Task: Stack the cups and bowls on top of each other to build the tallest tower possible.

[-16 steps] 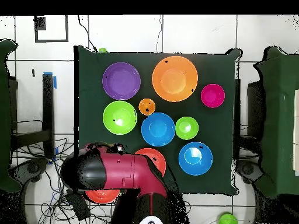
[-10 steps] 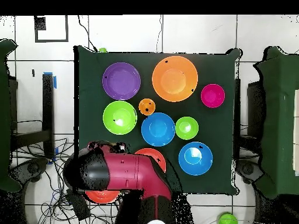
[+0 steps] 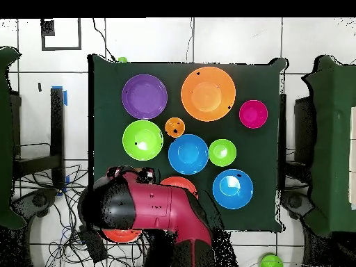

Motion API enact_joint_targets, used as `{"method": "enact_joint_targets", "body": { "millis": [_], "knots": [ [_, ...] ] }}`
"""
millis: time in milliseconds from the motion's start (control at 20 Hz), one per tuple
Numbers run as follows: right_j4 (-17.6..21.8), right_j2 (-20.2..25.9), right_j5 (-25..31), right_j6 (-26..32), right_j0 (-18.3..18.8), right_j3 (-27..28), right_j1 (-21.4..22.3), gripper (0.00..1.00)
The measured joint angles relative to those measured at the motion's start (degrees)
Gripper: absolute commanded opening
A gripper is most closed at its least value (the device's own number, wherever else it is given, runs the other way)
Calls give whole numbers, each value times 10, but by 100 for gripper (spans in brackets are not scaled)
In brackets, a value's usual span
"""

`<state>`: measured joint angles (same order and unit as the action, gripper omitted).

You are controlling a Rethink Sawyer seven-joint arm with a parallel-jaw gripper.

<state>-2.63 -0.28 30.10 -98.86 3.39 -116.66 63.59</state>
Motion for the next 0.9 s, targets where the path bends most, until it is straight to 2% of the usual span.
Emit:
{"method": "enact_joint_targets", "body": {
  "millis": [400,900],
  "knots": [
    [0,0,0,0,0,0,-2,100],
    [1,-1,-8,0,-2,0,-38,100]
  ]
}}
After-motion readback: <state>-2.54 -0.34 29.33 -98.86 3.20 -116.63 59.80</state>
